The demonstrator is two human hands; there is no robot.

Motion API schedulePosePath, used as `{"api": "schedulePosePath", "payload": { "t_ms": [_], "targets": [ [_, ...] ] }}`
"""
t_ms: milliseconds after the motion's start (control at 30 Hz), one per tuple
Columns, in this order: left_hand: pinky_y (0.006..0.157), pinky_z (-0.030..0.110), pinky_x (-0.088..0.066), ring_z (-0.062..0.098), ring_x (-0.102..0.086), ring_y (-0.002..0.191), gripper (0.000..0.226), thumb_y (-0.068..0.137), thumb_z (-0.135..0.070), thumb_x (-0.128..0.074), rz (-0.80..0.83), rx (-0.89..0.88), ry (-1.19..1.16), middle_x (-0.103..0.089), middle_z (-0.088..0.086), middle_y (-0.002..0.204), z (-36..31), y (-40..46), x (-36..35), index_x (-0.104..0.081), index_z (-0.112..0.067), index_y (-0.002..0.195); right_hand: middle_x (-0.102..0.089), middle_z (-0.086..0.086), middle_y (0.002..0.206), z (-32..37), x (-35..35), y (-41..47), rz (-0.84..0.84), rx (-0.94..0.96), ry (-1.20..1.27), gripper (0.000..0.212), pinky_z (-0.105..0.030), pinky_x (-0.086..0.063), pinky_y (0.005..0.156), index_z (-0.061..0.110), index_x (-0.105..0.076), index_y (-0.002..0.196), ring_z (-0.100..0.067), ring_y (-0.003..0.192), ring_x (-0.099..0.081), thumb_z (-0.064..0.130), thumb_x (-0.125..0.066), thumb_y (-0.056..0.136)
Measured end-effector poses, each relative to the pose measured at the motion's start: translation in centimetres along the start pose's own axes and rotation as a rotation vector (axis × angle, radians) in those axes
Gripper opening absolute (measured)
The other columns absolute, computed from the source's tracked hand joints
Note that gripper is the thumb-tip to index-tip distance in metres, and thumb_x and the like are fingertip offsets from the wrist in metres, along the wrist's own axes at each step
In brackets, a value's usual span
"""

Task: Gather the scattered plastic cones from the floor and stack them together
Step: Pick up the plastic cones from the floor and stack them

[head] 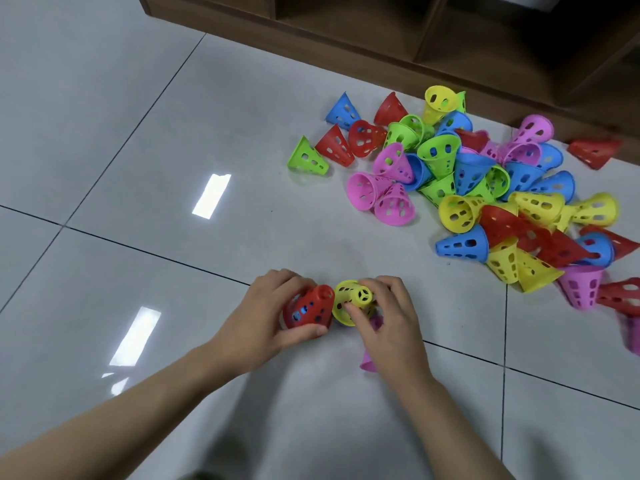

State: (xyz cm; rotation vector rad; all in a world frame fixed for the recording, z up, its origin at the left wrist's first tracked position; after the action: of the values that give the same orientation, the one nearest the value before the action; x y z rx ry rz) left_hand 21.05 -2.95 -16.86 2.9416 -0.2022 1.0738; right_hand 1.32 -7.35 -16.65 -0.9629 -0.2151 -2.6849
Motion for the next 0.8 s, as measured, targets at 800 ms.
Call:
{"api": "schedulePosePath", "payload": {
  "t_ms": [800],
  "targets": [
    [0.093, 0.024, -0.05, -0.001, -0.06, 0.108, 0.061, 0.082, -0.066, -0.066, 0.038, -0.078, -0.088, -0.062, -0.02, 0.122, 0.7, 3.3, -3.8, -0.056, -0.032, 0.131, -0.057, -0.017, 0.11, -12.1, 10.0, 9.3, 0.178, 0.079, -1.413, 0.036, -0.049, -0.041, 0.088, 0.007, -0.066, 0.105, -0.038, 0.111, -0.05, 0.007, -0.066, 0.069]
  ]
}}
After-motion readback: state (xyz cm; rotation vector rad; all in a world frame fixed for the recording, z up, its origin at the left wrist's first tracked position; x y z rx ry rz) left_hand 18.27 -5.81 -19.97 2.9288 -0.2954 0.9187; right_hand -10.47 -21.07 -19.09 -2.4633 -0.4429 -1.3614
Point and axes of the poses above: each hand's wrist, its own y-axis towards the middle knuckle, its own x-axis out of the back of the hand, z = x × y, the point moved 6 cm from there along y, towards the middle knuckle
